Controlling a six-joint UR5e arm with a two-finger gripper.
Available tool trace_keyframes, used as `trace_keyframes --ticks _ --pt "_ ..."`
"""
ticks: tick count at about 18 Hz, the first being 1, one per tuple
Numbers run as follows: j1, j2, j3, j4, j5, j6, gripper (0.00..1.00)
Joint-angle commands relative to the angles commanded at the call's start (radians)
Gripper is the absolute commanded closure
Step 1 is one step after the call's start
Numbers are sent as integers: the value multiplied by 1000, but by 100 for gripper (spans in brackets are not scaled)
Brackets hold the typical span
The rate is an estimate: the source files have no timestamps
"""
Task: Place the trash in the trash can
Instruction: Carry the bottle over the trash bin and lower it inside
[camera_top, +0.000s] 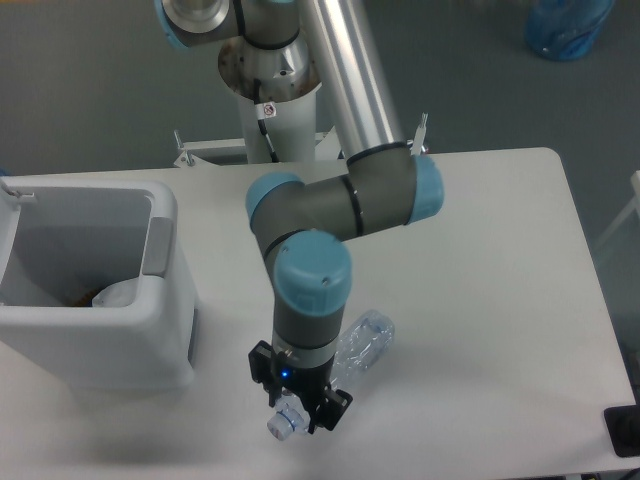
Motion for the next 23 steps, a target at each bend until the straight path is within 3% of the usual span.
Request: trace_keyframes --ticks 7,14,20,23 --pt "78 104 57 3 -255 -92 47" --pt "94 192 95 5 -497 -172 47" --pt "80 207 103 5 -683 -224 47" --pt "77 244 103 5 -723 -226 47"
